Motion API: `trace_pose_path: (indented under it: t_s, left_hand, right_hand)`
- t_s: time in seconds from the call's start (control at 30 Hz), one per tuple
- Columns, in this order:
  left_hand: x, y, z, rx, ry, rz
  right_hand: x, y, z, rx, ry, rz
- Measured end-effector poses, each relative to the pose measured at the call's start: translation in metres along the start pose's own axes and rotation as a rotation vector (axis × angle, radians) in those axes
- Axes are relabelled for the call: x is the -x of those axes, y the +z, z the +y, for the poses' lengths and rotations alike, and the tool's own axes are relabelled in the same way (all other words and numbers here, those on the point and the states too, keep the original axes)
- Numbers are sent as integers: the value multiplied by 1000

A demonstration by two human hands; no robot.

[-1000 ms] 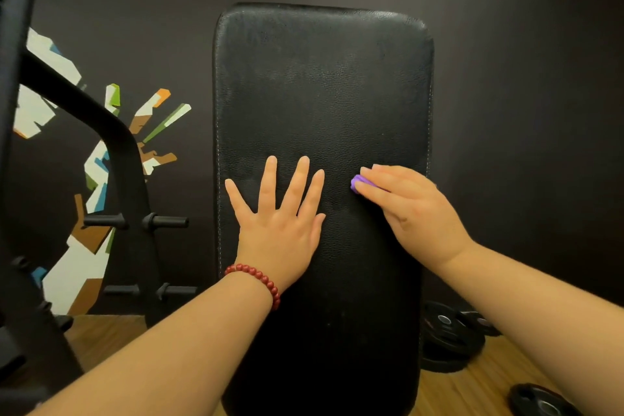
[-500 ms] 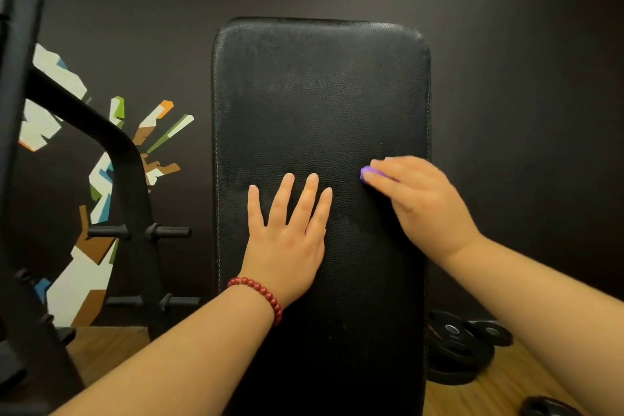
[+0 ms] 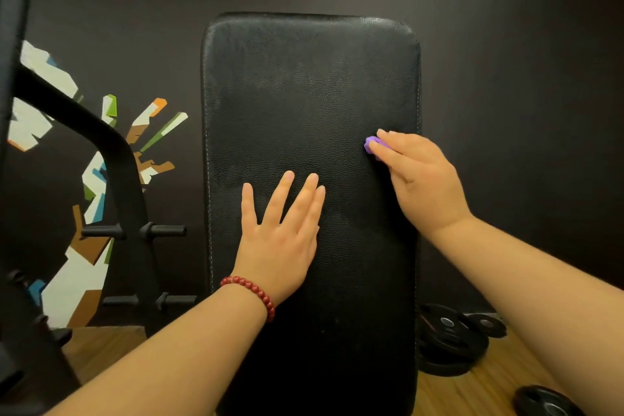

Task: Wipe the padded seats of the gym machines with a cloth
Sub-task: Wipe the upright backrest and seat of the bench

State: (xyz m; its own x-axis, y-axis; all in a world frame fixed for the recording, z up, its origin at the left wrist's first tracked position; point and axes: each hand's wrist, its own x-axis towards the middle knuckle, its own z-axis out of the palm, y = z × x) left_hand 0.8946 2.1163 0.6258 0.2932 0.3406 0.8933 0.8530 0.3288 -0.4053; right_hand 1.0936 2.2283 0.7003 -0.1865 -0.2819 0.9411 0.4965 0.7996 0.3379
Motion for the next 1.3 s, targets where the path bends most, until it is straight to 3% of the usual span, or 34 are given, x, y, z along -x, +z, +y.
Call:
trace_pose_path:
  t_s: [0.13,0.3,0.5,0.6,0.77,0.97,1.2,1.3]
  left_hand:
    - [0,1,-1,12,-2,12]
    - [1,4,-3,10,110,14]
    - [2,-1,-5,30,173,56]
    - [2,-3,-5,15,175,8]
    - [8,-9,4,43,133,-99]
    - [10,-9,9,26,104,-127]
    - [15,-6,10,20,149,-60]
    - [16,-5,11,17,152,-39]
  right_hand:
    - [27,-1,-17,-20,72,58]
    - [62,-12,-32,-83,30,-57]
    - [15,-2,-18,-41,250,63]
    - [38,-3,-27,-42,156,52]
    - [82,-17,-37,-66,-9,-133]
    - [55,-7,-31,-55,71,-12]
    - [91,-17,-43,-95,-64,-181]
    - [66,-15,-40,-83,54,-39]
